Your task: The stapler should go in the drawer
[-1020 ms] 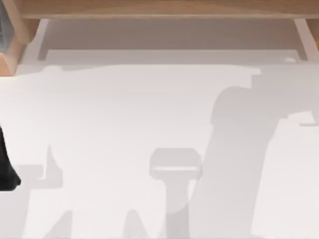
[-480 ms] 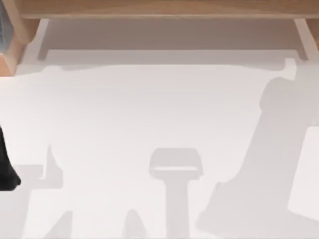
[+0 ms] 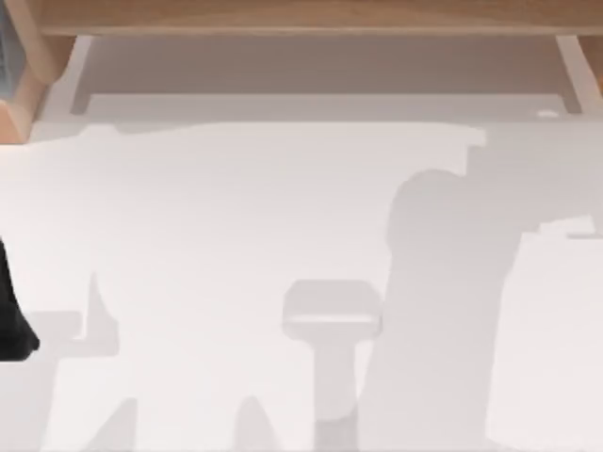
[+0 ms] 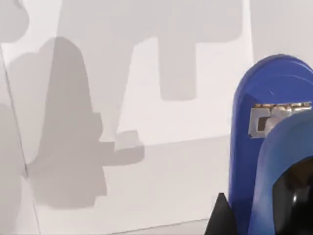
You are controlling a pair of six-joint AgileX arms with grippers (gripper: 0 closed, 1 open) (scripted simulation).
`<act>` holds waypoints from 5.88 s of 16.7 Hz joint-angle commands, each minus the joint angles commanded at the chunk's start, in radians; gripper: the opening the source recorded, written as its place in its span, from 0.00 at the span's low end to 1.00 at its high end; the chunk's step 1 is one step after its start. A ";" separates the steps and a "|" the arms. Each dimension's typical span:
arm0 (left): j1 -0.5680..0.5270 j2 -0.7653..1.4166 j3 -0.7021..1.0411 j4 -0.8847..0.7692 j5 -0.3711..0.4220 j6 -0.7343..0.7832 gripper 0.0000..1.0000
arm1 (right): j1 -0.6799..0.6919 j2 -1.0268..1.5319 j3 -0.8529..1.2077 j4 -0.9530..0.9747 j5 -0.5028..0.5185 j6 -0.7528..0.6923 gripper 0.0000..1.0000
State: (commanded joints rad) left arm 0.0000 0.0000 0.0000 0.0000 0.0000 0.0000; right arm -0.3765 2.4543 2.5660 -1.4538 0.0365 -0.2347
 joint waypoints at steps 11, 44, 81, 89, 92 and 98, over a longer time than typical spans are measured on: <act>0.000 0.000 0.000 0.000 0.000 0.000 1.00 | 0.005 0.082 -0.070 0.053 -0.009 -0.045 0.00; 0.000 0.000 0.000 0.000 0.000 0.000 1.00 | 0.003 0.146 -0.137 0.072 -0.028 -0.107 1.00; 0.000 0.000 0.000 0.000 0.000 0.000 1.00 | -0.423 -0.452 -2.070 2.896 -0.718 -1.233 1.00; 0.000 0.000 0.000 0.000 0.000 0.000 1.00 | -0.369 -0.418 -2.129 3.066 -0.749 -1.317 1.00; 0.000 0.000 0.000 0.000 0.000 0.000 1.00 | -0.374 -0.421 -2.126 3.064 -0.748 -1.316 1.00; 0.000 0.000 0.000 0.000 0.000 0.000 1.00 | -0.314 -0.394 -2.054 3.014 -0.693 -1.318 1.00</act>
State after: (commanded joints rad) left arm 0.0000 0.0000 0.0000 0.0000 0.0000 0.0000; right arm -0.6900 2.0602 0.5118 1.5597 -0.6566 -1.5527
